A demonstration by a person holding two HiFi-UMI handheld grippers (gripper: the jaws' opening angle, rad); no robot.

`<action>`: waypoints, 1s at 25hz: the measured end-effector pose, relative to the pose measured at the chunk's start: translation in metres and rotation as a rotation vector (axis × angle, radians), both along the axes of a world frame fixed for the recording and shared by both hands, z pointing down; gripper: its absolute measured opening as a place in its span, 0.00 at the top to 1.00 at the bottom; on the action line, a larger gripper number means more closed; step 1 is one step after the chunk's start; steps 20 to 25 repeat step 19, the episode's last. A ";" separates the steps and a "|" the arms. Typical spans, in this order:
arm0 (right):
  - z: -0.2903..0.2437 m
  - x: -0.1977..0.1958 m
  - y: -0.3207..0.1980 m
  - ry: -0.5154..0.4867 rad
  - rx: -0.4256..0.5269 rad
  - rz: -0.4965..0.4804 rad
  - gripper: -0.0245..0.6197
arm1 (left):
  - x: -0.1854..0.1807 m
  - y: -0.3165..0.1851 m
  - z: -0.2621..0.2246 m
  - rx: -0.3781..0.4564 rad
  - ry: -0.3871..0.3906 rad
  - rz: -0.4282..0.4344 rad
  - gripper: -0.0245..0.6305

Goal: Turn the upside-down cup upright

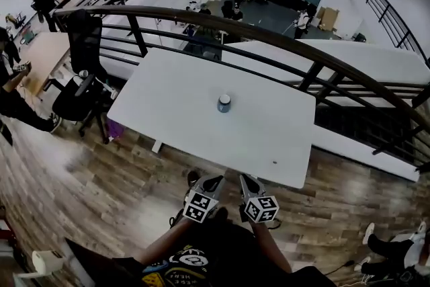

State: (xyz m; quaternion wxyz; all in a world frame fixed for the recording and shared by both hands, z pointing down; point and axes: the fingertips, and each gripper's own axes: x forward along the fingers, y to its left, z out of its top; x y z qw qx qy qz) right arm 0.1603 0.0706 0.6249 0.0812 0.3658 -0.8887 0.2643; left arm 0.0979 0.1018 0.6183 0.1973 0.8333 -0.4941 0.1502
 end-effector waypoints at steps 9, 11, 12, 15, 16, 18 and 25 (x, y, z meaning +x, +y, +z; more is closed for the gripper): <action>-0.024 0.015 0.032 -0.011 0.044 0.056 0.96 | -0.046 0.034 -0.013 -0.007 0.068 -0.107 0.96; -0.032 0.013 0.031 -0.019 0.050 0.069 0.96 | -0.051 0.028 -0.022 0.001 0.052 -0.098 0.96; -0.034 0.010 0.032 -0.022 0.055 0.065 0.96 | -0.051 0.026 -0.025 0.007 0.046 -0.085 0.96; -0.023 -0.002 0.031 -0.009 0.056 0.038 0.96 | -0.040 0.017 -0.018 0.013 0.041 -0.042 0.96; -0.017 -0.006 0.030 -0.005 0.051 0.028 0.96 | -0.035 0.016 -0.014 0.012 0.036 -0.025 0.96; -0.008 -0.015 0.029 -0.002 0.047 0.003 0.96 | -0.027 0.017 -0.004 0.012 0.021 0.010 0.96; -0.003 -0.018 0.029 -0.001 0.046 -0.009 0.96 | -0.024 0.018 0.001 0.012 0.014 0.028 0.96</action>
